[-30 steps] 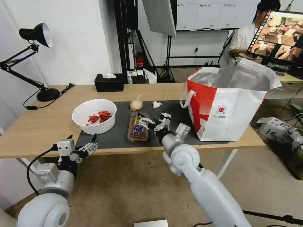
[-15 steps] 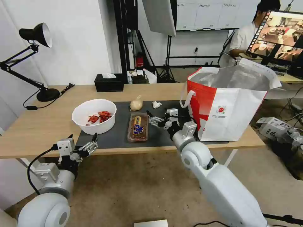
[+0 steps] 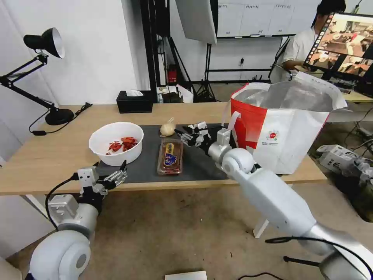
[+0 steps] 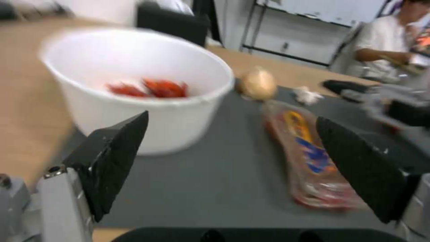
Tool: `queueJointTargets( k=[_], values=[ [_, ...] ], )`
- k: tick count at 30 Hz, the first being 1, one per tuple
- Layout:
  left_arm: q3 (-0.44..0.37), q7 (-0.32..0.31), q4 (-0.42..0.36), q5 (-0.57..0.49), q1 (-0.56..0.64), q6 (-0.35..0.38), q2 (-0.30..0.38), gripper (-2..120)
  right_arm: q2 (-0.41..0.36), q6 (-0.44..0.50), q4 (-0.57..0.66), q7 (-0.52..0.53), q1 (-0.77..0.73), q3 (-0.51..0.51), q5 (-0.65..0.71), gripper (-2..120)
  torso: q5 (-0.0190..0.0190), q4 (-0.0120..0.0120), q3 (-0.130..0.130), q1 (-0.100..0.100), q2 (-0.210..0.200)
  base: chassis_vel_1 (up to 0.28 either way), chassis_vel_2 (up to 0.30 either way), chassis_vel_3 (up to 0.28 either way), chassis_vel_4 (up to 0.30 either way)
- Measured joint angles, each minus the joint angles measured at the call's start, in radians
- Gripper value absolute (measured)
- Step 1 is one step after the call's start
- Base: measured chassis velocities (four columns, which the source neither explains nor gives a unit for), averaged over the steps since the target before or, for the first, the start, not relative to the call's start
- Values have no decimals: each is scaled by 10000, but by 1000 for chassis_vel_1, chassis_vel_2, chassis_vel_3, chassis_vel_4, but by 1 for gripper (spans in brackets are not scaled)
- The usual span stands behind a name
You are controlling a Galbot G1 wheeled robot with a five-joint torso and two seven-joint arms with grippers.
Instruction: Pick up the trash from the table and place it into the takeout bag.
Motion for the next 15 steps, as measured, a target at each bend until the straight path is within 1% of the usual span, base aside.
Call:
queueJointTargets(
  k=[1,2,3,4,6,7,9,10,11,13,15],
  values=[
    [32,-107,0,-612,-56,133,39,100,39,-5,-157,-182,100,-112,-111,20,0,0,0,0,0,0,0,0,0],
    [32,-107,0,-612,-56,133,39,100,39,-5,-157,-182,100,-112,-111,20,0,0,0,0,0,0,0,0,0],
    [64,-305,-1,-1437,-139,333,76,100,100,-6,-352,-384,213,-243,-224,14,0,3,0,-1,0,0,0,0,0],
    [108,-511,0,-2253,-239,516,105,100,141,-3,-497,-503,296,-338,-292,10,1,4,-1,0,1,0,0,0,0],
    [236,-868,105,-3862,-491,709,133,100,223,7,-714,-648,430,-495,-339,0,-1,2,-1,0,1,0,0,0,0],
    [236,-868,105,-3862,-491,709,133,100,223,7,-714,-648,430,-495,-339,0,-1,2,-1,0,1,0,0,0,0],
    [314,-1087,220,-4808,-625,750,125,100,350,15,-924,-759,512,-617,-351,0,0,-1,0,0,1,0,0,0,0],
    [347,-1252,290,-5479,-721,756,112,100,455,36,-1101,-854,613,-717,-371,0,1,0,0,0,1,0,0,0,0],
    [347,-1252,290,-5479,-721,756,112,100,455,36,-1101,-854,613,-717,-371,0,1,0,0,0,1,0,0,0,0],
    [470,-1478,480,-6122,-943,760,92,100,574,59,-1302,-975,753,-845,-428,0,-1,5,-1,0,1,0,0,0,0],
    [573,-1560,617,-6264,-1095,761,87,100,591,61,-1363,-997,790,-874,-449,0,0,6,-1,0,1,0,0,0,0]
  ],
)
